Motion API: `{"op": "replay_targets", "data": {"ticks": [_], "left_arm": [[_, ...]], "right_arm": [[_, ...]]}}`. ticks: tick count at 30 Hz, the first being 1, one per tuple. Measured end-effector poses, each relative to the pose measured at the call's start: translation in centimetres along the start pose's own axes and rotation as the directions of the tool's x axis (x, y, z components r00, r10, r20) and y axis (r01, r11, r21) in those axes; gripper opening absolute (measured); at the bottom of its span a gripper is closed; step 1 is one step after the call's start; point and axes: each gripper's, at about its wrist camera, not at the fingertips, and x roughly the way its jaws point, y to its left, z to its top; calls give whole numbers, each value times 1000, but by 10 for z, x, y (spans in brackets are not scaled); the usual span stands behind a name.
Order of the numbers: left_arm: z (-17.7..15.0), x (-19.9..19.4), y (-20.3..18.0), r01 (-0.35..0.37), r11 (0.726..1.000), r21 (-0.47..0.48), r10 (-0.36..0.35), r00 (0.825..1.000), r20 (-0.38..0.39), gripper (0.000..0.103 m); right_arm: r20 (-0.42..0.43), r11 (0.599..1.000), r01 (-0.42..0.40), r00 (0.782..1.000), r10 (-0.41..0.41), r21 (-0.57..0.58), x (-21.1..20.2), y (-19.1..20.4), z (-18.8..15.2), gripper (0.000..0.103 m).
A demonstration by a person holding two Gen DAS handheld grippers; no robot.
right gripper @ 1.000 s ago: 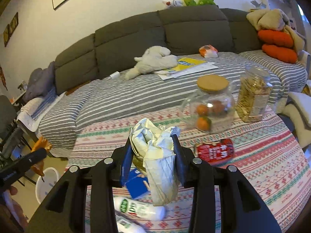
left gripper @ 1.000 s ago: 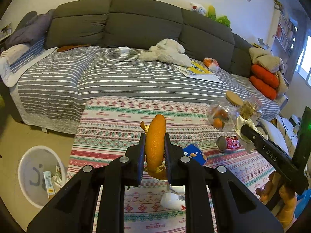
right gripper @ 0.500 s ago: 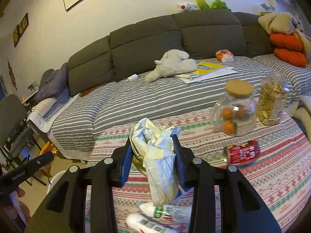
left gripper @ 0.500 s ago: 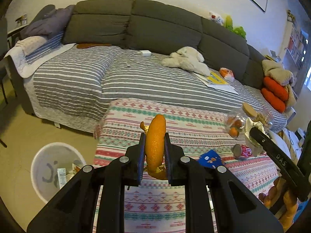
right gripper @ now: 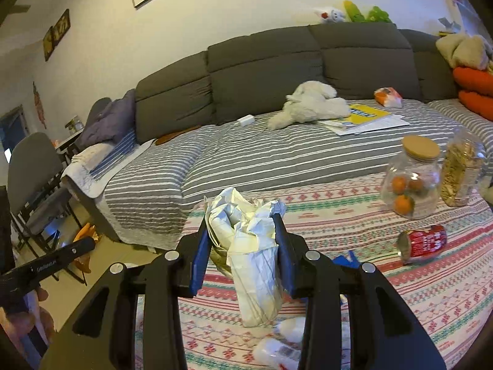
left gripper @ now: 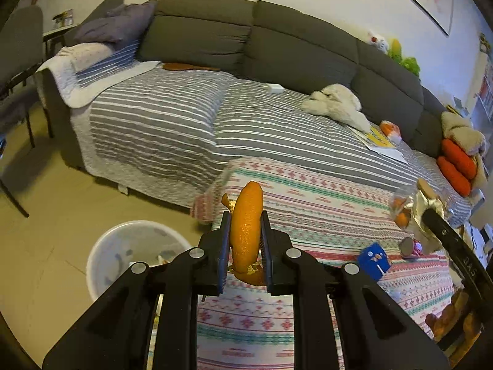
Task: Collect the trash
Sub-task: 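Lift and carry the snack and paper with both tools toward the white bin, then open the left tool over the bin while the right tool releases the paper into it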
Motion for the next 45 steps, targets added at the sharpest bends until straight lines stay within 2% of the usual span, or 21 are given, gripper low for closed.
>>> {"op": "replay_targets", "data": {"ticks": [8,17,18,20,21,22,26,28,31,35,40,45], "left_arm": [[3,-5,39,-47,997,-54,47,999,-2,17],[0,7,93,-114,983,-147,104,992,-71,18],[0,9,98,-118,981,-157,105,991,-87,21],[-1,12,106,-128,976,-179,109,988,-110,39],[-1,11,111,-146,971,-190,127,986,-109,52],[-1,8,114,-160,968,-195,143,985,-100,56],[2,-5,120,-170,964,-203,157,985,-78,58],[3,-12,123,-204,960,-194,195,979,-63,65],[7,-28,128,-273,946,-176,276,961,-12,74],[12,-48,139,-323,928,-187,335,942,37,82],[13,-66,155,-393,895,-211,416,907,73,90],[12,-79,171,-396,883,-253,427,901,80,90]], "right_arm": [[-21,997,-46,999,45,-63,5,37,-12,38],[-46,987,-95,995,90,-128,12,74,-26,38],[-53,986,-103,994,96,-133,15,79,-28,38],[-71,983,-119,991,110,-138,20,89,-32,38],[-79,982,-128,990,118,-141,23,94,-34,38],[-85,980,-136,989,125,-144,26,99,-35,38],[-103,970,-169,983,153,-176,34,123,-44,39],[-111,965,-193,978,176,-176,41,137,-47,39],[-126,960,-227,970,207,-166,52,159,-52,39],[-155,951,-258,960,233,-169,67,186,-61,39],[-191,941,-286,949,253,-178,86,217,-71,39],[-223,935,-304,939,262,-182,103,240,-79,40]]}}
